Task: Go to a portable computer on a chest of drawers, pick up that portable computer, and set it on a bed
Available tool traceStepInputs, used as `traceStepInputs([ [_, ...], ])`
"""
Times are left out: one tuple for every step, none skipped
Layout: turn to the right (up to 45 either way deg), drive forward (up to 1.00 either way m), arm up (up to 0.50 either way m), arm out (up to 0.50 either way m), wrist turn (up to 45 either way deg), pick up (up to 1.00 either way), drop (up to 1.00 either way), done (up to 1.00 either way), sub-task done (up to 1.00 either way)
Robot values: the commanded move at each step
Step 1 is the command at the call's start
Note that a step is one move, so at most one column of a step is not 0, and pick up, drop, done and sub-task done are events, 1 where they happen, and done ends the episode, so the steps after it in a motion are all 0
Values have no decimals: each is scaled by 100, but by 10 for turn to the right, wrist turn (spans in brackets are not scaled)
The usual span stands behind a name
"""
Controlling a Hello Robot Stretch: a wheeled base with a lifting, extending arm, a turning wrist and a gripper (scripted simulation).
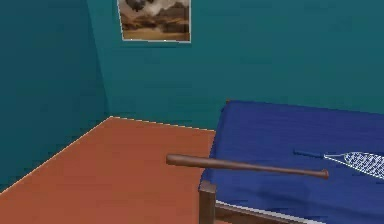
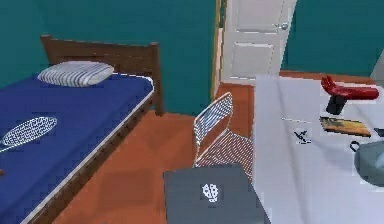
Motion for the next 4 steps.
traceStepInputs([
  [0,5,0,0,0,0,0,0,0],
  [450,0,0,0,0,0,0,0,0],
  [210,0,0,0,0,0,0,0,0],
  [0,65,0,0,0,0,0,0,0],
])
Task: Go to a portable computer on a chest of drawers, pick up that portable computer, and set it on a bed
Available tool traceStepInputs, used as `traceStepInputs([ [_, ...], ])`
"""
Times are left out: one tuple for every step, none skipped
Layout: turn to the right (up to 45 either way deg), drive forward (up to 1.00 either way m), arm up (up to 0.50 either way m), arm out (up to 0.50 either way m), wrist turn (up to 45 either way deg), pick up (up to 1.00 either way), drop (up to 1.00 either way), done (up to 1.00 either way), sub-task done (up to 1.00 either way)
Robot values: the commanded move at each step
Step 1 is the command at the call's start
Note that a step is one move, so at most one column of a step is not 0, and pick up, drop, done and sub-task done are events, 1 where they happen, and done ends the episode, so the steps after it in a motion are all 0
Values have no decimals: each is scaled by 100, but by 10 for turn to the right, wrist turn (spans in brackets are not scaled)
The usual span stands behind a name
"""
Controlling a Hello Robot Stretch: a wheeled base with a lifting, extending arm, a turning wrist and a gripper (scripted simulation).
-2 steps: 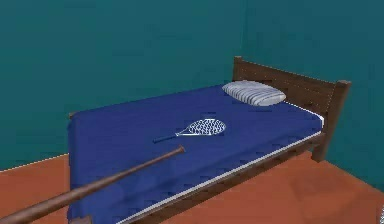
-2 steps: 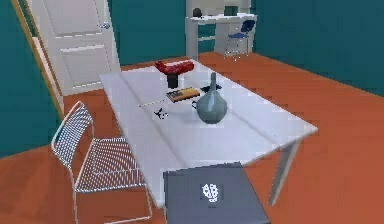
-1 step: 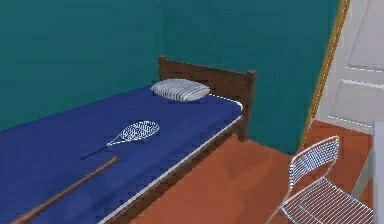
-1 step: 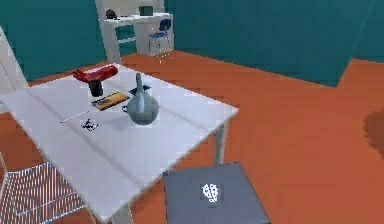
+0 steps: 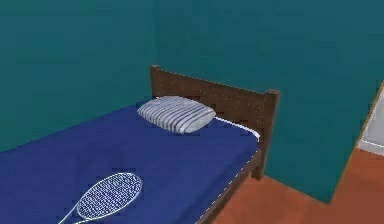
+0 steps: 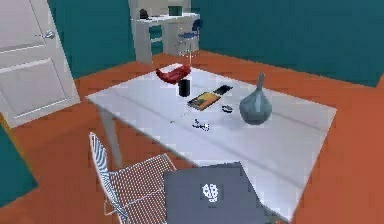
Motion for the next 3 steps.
traceStepInputs([
  [-450,0,0,0,0,0,0,0,0],
  [-300,0,0,0,0,0,0,0,0],
  [450,0,0,0,0,0,0,0,0],
])
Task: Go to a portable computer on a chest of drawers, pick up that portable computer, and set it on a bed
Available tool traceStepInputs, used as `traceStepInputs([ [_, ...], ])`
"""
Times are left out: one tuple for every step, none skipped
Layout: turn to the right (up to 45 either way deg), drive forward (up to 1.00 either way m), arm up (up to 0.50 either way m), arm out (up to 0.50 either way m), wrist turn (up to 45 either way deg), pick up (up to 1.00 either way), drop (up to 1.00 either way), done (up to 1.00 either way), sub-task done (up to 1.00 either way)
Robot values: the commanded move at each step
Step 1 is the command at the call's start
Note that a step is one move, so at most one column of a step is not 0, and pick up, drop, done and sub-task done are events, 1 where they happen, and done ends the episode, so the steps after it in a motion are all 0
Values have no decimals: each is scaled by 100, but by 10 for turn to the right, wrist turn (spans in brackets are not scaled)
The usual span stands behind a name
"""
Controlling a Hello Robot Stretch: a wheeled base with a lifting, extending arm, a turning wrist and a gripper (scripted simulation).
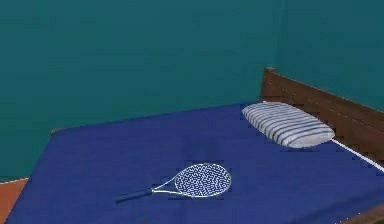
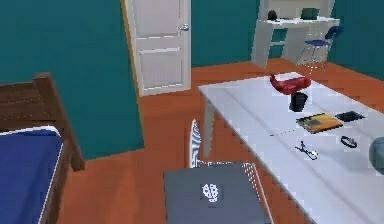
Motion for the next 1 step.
traceStepInputs([
  [330,0,0,0,0,0,0,0,0],
])
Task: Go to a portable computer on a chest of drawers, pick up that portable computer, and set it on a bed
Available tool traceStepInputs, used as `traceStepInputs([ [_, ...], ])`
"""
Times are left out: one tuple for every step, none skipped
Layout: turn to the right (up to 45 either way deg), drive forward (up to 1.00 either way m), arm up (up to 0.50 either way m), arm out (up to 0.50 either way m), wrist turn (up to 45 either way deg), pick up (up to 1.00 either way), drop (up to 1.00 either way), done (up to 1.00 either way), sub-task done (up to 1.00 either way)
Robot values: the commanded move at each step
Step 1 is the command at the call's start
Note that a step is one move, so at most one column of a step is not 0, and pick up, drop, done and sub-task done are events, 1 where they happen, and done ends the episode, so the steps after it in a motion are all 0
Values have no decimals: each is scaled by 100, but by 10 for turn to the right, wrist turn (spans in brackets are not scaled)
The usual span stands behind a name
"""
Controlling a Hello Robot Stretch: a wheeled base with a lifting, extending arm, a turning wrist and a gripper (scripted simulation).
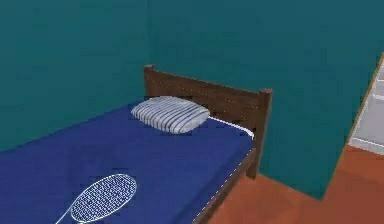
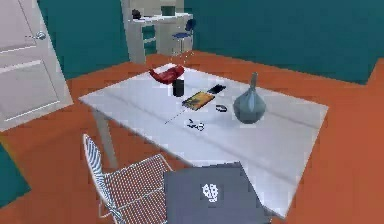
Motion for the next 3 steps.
traceStepInputs([
  [-450,0,0,0,0,0,0,0,0],
  [-390,0,0,0,0,0,0,0,0],
  [450,0,0,0,0,0,0,0,0],
])
